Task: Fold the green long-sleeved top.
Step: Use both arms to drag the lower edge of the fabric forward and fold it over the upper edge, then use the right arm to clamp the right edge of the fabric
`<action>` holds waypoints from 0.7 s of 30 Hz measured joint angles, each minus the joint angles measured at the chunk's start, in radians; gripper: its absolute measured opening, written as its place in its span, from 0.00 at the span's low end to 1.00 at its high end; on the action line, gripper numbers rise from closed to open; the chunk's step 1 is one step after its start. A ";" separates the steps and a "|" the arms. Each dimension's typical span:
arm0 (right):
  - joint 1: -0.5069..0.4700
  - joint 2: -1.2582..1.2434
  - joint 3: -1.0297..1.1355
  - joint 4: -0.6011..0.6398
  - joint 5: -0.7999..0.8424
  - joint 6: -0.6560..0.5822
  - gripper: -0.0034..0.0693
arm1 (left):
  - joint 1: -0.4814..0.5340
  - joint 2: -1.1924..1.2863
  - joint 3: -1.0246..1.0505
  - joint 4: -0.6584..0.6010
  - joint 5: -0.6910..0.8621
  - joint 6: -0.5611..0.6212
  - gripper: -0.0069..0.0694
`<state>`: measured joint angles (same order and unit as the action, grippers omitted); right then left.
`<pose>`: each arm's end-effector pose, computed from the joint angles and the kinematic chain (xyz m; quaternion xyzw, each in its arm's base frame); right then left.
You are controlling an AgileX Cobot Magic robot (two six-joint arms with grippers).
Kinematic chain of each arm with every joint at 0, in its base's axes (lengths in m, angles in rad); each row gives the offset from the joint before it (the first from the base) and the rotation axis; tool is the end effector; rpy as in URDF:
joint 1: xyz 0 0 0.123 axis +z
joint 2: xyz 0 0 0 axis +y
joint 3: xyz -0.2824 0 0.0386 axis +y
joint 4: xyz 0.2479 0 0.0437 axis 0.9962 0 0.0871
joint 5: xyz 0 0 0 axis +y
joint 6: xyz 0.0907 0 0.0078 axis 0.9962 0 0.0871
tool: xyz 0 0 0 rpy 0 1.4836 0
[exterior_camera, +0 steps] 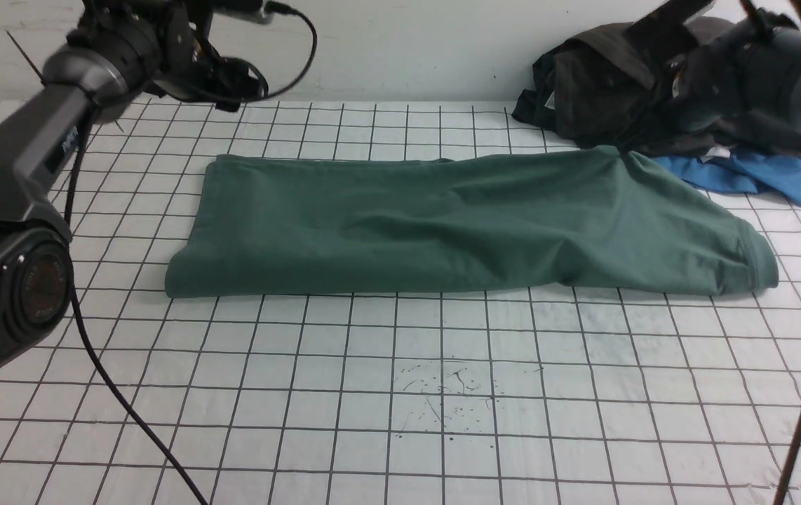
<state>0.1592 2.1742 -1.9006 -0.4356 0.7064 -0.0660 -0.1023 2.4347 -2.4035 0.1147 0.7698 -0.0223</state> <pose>0.4982 0.0547 0.2432 -0.2112 0.9028 -0.1716 0.3330 0.5555 -0.0497 0.2537 0.0572 0.9065 0.0275 0.4173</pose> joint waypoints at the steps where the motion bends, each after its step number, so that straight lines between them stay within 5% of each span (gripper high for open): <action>1: 0.000 -0.018 -0.001 0.008 0.024 0.000 0.53 | 0.000 -0.017 -0.006 -0.021 0.046 -0.005 0.71; 6: -0.027 -0.057 -0.009 0.258 0.286 -0.149 0.30 | -0.002 -0.061 -0.018 -0.220 0.351 0.122 0.52; 11: -0.095 0.089 -0.008 0.497 0.300 -0.264 0.05 | -0.008 0.071 -0.010 -0.336 0.459 0.219 0.25; 16: -0.155 0.148 -0.008 0.436 0.253 -0.178 0.03 | -0.008 0.141 -0.013 -0.232 0.453 0.224 0.12; 21: -0.204 0.143 -0.066 0.378 0.324 -0.002 0.03 | -0.005 0.139 -0.027 -0.078 0.443 0.194 0.09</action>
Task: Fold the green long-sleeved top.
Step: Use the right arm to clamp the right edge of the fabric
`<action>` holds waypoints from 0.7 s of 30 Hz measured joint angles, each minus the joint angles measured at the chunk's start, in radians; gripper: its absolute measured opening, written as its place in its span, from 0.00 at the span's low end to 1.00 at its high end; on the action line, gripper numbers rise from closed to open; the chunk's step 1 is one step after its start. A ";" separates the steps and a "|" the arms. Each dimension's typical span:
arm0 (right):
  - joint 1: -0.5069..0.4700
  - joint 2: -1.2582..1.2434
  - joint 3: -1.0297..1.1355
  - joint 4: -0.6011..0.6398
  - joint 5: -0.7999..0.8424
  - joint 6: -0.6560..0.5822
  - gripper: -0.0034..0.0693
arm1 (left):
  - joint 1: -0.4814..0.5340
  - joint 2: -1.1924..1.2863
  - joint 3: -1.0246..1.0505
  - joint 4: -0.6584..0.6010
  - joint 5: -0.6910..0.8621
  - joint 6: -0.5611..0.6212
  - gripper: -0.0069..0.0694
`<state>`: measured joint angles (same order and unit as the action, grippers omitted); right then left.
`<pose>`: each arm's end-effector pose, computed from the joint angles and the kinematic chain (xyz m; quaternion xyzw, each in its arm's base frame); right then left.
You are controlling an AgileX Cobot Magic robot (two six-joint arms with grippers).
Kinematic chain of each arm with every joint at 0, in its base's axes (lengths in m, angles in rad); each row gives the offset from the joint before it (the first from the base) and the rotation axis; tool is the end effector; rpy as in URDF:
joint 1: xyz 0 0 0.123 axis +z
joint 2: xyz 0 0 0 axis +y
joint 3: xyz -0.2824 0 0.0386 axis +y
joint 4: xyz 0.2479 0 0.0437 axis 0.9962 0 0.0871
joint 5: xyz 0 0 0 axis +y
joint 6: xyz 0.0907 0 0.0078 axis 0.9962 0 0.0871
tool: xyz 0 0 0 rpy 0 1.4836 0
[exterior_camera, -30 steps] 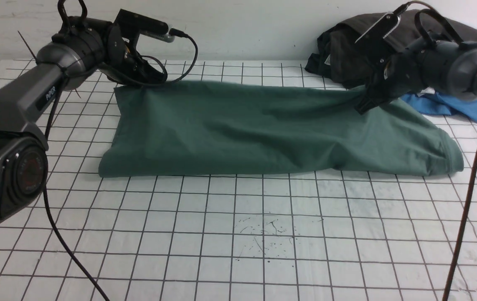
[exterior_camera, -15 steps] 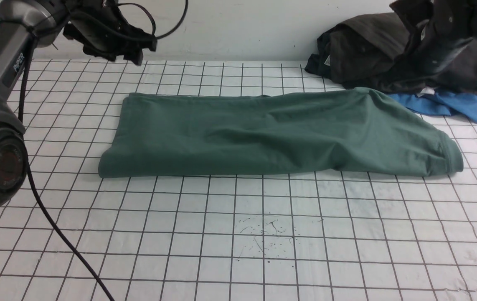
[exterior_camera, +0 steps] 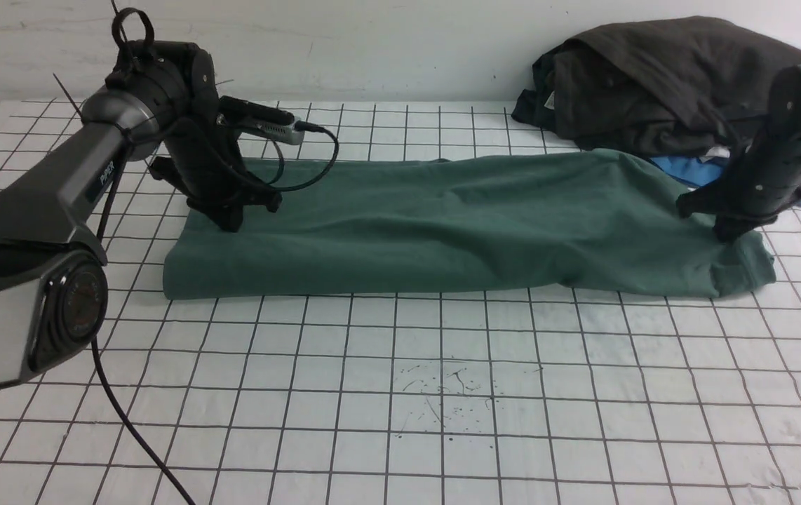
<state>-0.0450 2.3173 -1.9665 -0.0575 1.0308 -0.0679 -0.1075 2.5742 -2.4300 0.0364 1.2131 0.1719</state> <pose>0.4920 -0.0266 0.1724 -0.0226 0.9899 -0.0342 0.1360 0.5346 -0.0546 0.1629 0.1414 0.9784 0.0226 0.1491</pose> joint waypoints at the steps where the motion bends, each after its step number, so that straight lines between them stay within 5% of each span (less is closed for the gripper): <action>1: 0.000 -0.002 -0.028 0.026 0.024 -0.001 0.03 | 0.003 -0.003 -0.007 0.018 0.006 -0.004 0.09; 11: 0.111 0.075 -0.144 0.547 -0.166 -0.296 0.03 | -0.041 -0.189 -0.114 -0.076 0.024 -0.002 0.09; 16: 0.105 0.176 -0.138 0.578 -0.256 -0.325 0.03 | -0.063 -0.258 -0.112 -0.083 0.039 0.036 0.09; 21: 0.047 0.144 -0.242 0.495 -0.200 -0.188 0.04 | -0.055 -0.395 -0.111 -0.075 0.045 0.048 0.09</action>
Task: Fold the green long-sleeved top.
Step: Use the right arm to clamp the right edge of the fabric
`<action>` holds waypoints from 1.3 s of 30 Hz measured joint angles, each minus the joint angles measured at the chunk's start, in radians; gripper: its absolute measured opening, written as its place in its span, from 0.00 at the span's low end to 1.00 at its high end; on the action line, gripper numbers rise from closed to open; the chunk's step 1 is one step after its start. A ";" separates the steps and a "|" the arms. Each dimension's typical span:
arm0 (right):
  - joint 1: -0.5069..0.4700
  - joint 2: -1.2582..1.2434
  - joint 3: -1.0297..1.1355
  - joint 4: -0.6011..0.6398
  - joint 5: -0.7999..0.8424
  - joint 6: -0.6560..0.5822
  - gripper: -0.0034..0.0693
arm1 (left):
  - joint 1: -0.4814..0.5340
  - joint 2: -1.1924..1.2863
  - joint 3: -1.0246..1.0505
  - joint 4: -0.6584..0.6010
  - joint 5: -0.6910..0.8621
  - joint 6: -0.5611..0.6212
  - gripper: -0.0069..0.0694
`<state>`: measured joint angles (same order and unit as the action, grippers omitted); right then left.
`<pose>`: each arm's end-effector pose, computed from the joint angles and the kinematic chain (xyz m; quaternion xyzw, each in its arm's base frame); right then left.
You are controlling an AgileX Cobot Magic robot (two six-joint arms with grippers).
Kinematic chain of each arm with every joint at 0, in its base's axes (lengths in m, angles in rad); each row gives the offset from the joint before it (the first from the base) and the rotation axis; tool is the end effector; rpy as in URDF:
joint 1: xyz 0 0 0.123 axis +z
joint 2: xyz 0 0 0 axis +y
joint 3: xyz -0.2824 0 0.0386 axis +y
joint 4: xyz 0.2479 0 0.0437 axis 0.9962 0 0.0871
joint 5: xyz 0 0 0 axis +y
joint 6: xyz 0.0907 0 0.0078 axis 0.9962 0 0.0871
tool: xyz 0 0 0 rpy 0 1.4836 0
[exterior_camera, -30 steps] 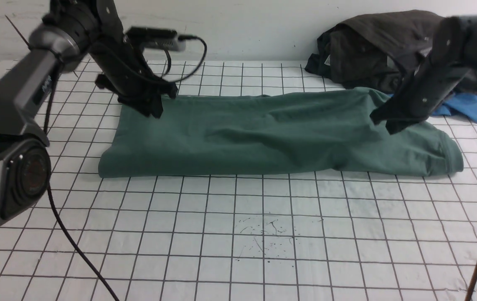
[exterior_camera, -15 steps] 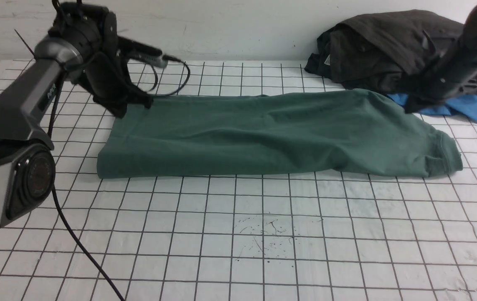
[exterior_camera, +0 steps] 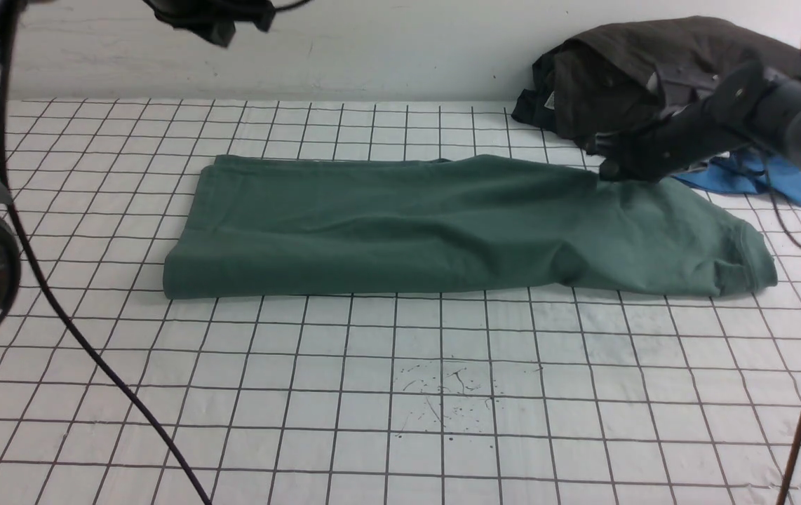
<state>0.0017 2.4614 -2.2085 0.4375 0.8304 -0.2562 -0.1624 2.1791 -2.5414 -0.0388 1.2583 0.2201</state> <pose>0.5452 0.0294 0.1807 -0.0262 0.9406 0.1584 0.2992 0.4654 -0.0797 0.3955 0.1777 0.9109 -0.0086 0.3722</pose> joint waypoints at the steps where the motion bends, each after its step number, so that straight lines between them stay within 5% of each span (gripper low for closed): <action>1: -0.016 -0.017 -0.036 -0.039 0.046 0.022 0.06 | 0.002 -0.033 0.008 0.001 0.000 0.000 0.09; 6: -0.049 -0.131 -0.123 -0.201 0.312 0.100 0.21 | 0.007 -0.236 0.162 0.003 0.000 -0.001 0.09; 16: -0.058 -0.171 0.189 -0.438 0.410 0.211 0.87 | 0.006 -0.667 0.913 -0.004 -0.009 -0.003 0.09; 21: -0.085 -0.150 0.229 -0.454 0.411 0.265 0.97 | 0.006 -0.832 1.182 -0.005 -0.048 -0.005 0.09; 26: -0.127 -0.100 0.229 -0.384 0.404 0.267 0.92 | 0.006 -0.982 1.411 -0.004 -0.094 -0.008 0.09; 31: -0.153 -0.098 0.225 -0.317 0.400 0.194 0.72 | 0.006 -1.088 1.540 -0.003 -0.172 -0.008 0.09; 37: -0.155 -0.100 0.210 -0.269 0.400 0.116 0.19 | 0.006 -1.141 1.573 0.031 -0.191 -0.020 0.09; 39: -0.154 -0.122 0.210 -0.276 0.402 0.116 0.10 | 0.006 -1.145 1.573 0.039 -0.185 -0.034 0.09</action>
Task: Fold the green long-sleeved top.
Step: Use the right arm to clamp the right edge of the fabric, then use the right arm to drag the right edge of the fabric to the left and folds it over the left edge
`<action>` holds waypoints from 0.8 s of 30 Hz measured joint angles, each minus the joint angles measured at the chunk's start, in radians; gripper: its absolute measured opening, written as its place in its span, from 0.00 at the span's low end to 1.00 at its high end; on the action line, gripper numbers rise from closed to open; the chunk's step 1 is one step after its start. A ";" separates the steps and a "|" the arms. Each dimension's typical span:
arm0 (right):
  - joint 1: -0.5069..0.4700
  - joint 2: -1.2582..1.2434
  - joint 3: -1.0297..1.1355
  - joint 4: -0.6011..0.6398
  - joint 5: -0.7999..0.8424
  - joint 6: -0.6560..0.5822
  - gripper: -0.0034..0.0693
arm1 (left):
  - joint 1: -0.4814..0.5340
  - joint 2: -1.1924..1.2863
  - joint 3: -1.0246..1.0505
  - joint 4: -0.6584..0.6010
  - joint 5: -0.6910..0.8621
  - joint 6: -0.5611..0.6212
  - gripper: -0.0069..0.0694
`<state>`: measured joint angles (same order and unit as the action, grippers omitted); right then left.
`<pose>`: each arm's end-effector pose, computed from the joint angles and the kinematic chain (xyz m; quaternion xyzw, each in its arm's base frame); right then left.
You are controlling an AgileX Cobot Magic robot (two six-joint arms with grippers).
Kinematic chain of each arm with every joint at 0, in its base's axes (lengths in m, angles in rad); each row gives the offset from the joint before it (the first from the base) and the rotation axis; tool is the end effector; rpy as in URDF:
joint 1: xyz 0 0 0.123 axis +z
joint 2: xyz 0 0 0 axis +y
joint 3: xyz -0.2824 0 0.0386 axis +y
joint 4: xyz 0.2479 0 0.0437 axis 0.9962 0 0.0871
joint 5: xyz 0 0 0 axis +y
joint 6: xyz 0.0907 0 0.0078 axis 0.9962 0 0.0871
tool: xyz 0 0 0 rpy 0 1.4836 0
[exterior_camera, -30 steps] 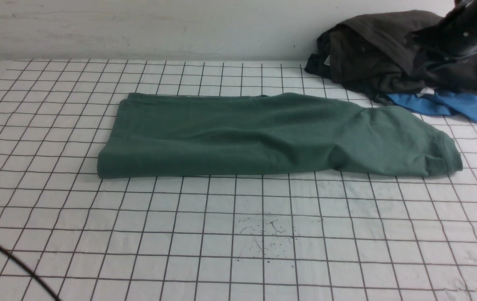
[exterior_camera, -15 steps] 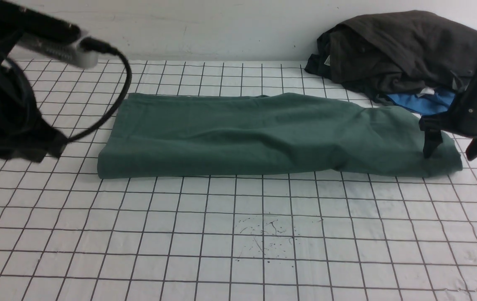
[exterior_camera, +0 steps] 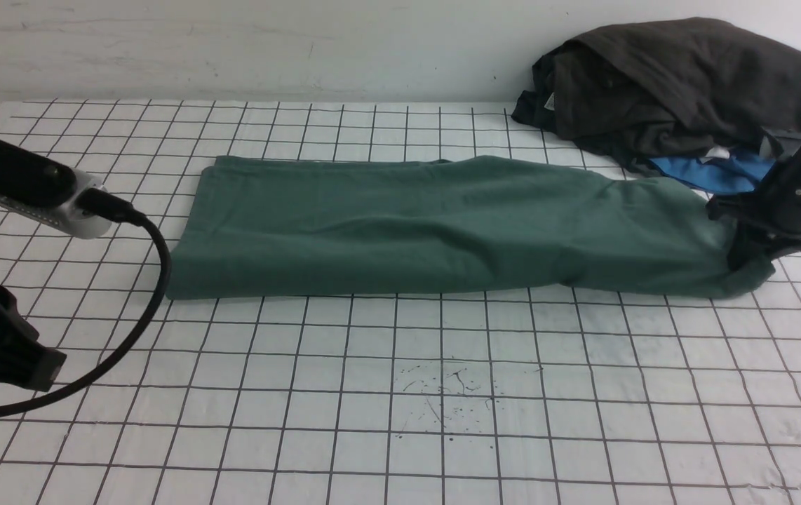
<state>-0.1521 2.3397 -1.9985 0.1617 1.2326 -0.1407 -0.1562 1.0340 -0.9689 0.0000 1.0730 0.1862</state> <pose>0.4767 -0.0591 0.1677 0.0292 0.9957 0.0703 0.0528 0.1818 -0.0286 0.3338 0.1646 0.9523 0.0039 0.2570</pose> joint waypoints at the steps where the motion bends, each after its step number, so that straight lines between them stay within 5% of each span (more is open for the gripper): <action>1: 0.001 -0.028 0.000 -0.015 0.000 0.000 0.08 | 0.000 -0.002 0.000 0.000 0.007 -0.012 0.09; 7: 0.008 -0.265 -0.001 -0.178 0.008 0.015 0.08 | 0.000 -0.014 0.003 0.007 0.059 -0.056 0.09; 12: 0.047 -0.391 -0.007 -0.130 0.021 0.046 0.08 | 0.000 -0.015 0.028 0.000 -0.002 -0.063 0.09; 18: 0.297 -0.394 -0.011 0.044 0.016 0.068 0.08 | 0.000 -0.011 0.033 -0.017 -0.041 -0.064 0.09; 24: 0.578 -0.254 -0.011 0.240 -0.260 0.015 0.08 | 0.000 -0.006 0.033 -0.056 -0.058 -0.064 0.09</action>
<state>0.4254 2.0854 -2.0092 0.4014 0.9723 -0.1259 -0.1562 1.0278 -0.9356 -0.0560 1.0146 0.1224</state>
